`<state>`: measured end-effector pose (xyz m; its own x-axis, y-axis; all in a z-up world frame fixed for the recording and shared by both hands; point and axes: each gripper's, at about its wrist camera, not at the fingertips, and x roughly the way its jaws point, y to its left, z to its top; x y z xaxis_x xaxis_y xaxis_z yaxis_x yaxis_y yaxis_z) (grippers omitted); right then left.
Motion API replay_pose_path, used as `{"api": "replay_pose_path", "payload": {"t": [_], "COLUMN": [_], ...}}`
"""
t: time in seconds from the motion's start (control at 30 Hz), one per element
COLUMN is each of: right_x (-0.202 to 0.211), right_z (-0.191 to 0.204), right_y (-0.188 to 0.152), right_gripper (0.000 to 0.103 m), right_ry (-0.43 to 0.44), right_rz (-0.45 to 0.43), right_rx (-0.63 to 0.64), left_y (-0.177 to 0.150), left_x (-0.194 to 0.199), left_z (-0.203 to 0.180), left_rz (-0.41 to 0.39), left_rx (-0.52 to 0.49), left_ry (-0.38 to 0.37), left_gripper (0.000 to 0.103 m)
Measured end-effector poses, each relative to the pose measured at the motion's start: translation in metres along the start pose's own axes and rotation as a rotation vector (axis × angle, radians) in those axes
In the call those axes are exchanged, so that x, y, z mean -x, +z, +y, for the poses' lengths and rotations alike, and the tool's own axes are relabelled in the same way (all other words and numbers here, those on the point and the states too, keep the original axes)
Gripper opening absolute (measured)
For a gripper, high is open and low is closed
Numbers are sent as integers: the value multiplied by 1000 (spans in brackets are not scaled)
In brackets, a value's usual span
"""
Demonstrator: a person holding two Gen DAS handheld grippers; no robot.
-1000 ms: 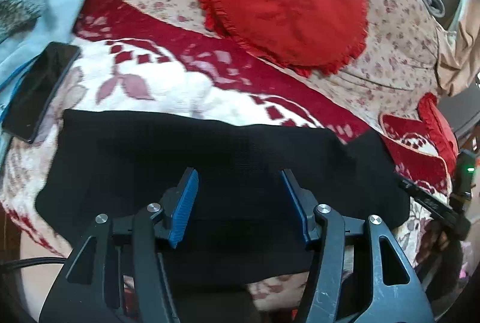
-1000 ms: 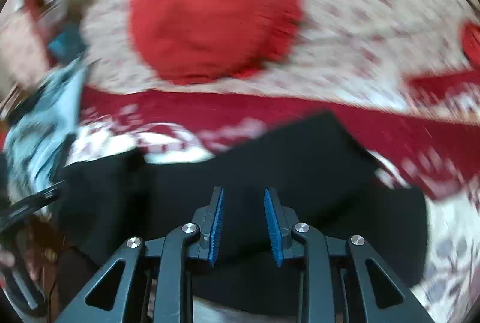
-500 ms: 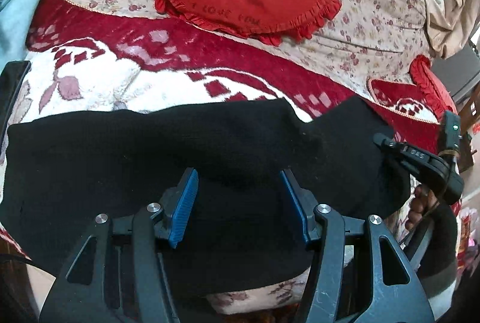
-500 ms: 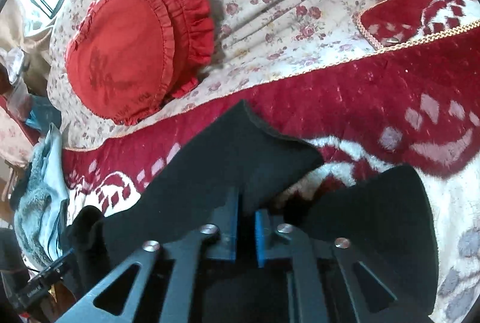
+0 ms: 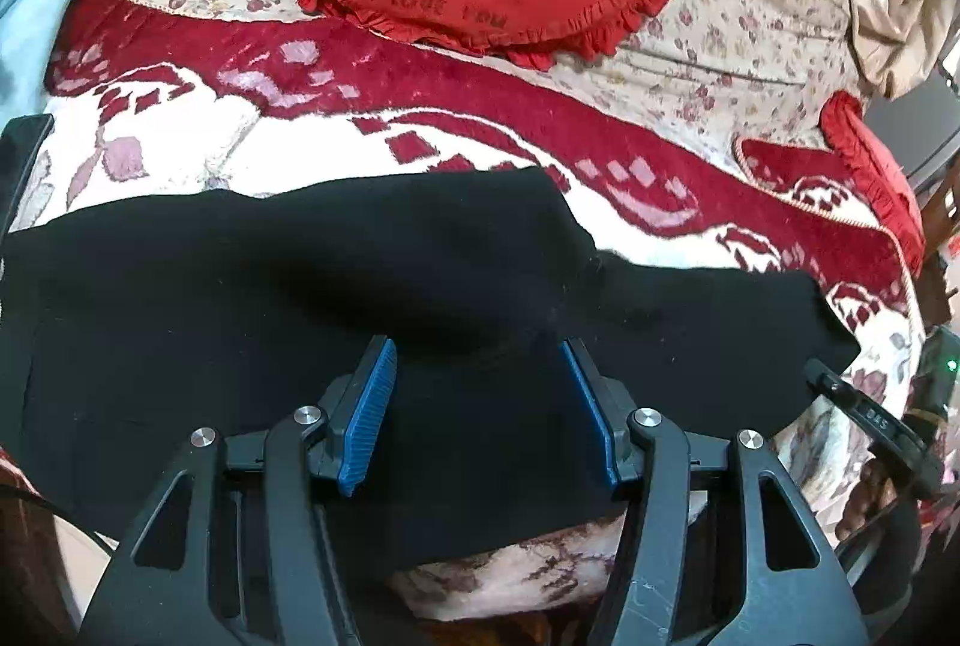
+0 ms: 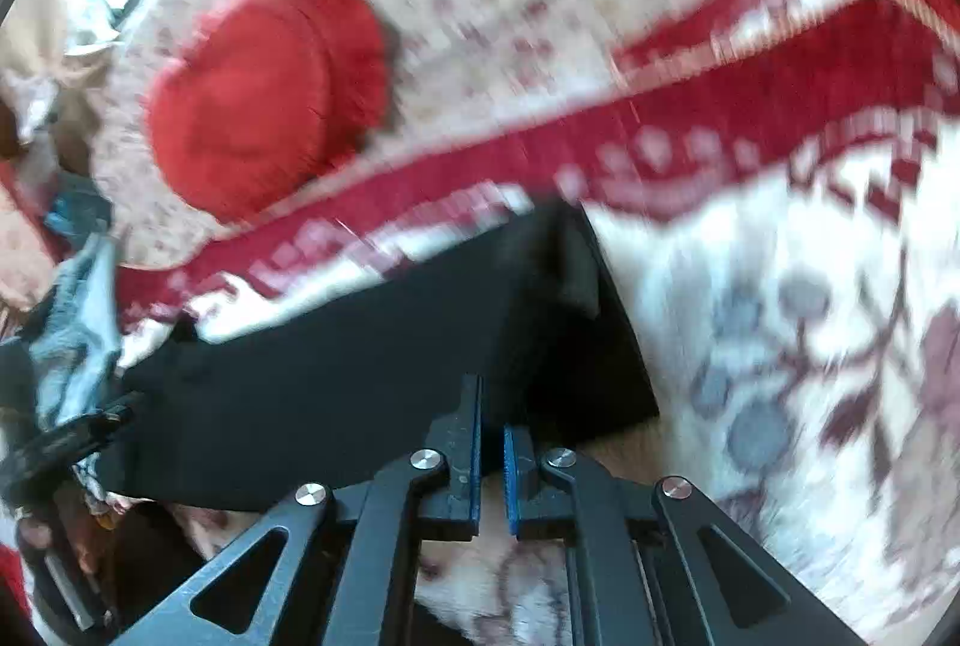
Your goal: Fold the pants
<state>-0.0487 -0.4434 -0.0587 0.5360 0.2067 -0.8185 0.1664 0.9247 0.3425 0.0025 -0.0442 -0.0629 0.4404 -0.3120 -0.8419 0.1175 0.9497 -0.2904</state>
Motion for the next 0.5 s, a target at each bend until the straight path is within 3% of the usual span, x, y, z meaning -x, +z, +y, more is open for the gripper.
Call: {"api": "replay_pose_path", "payload": {"t": [0.1, 0.17, 0.23, 0.33, 0.5], "right_x": [4, 15, 31, 46, 37], "right_z": [-11, -11, -11, -7, 41], "right_y": [1, 6, 12, 22, 34], "right_gripper": [7, 13, 14, 14, 14], "right_ry": [31, -29, -119, -187, -30], "right_rz": [-14, -41, -82, -125, -113], "right_rx": [-71, -52, -31, -23, 92], "left_y": [-1, 1, 1, 3, 11], "left_x": [4, 7, 11, 15, 15], "left_z": [2, 7, 14, 22, 31], "left_rz": [0, -3, -14, -31, -35], "left_rx": [-5, 15, 33, 53, 97], "left_ry": [-1, -1, 0, 16, 19], "left_gripper": [56, 56, 56, 56, 56]}}
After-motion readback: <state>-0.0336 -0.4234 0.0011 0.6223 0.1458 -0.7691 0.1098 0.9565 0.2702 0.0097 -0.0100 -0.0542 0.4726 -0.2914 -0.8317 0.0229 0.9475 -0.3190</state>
